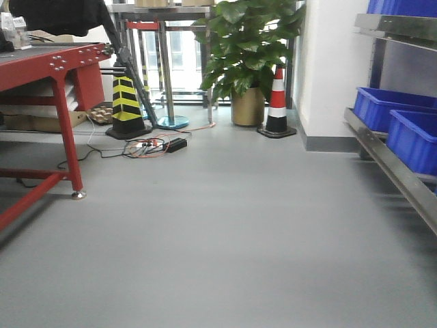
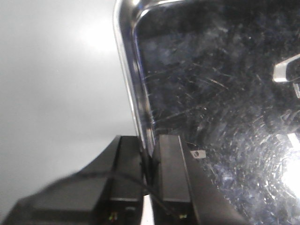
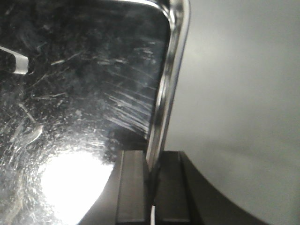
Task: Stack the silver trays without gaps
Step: 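Hold the tray in both grippers while the base drives to another shelf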
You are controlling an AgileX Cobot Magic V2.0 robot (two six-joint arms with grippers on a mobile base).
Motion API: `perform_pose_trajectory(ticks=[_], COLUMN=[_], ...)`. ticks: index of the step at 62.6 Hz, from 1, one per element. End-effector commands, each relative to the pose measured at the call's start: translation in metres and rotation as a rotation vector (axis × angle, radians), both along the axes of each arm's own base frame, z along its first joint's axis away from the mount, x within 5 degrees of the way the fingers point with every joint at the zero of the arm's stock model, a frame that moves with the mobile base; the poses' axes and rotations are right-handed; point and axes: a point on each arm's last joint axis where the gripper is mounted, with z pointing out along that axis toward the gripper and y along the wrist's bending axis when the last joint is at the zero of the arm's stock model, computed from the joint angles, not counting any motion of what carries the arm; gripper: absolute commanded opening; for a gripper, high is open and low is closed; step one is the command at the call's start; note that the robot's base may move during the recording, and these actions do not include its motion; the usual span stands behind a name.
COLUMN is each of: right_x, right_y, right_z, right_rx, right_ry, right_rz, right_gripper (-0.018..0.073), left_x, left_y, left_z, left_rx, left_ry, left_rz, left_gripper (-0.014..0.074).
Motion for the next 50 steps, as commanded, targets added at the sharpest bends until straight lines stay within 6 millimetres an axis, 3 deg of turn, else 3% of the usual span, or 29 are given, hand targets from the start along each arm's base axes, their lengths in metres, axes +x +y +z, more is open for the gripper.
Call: perform_pose_trajectory(ticks=[1, 50], right_x=[-0.0035, -0.0035], right_y=[-0.01, -0.01], right_z=[0.0196, 0.0196], right_rx=[-0.008, -0.008], right_ry=[-0.119, -0.119], right_rz=[0.012, 0.012], right_gripper=[0.0056, 0.0056], left_x=[-0.0059, -0.0033], left_y=[0.0086, 0.0064], left_z=[0.0163, 0.0137], left_rx=[0.021, 0.024], left_ry=[-0.084, -0.078], left_rz=[-0.012, -0.013], left_gripper=[-0.0048, -0.0048])
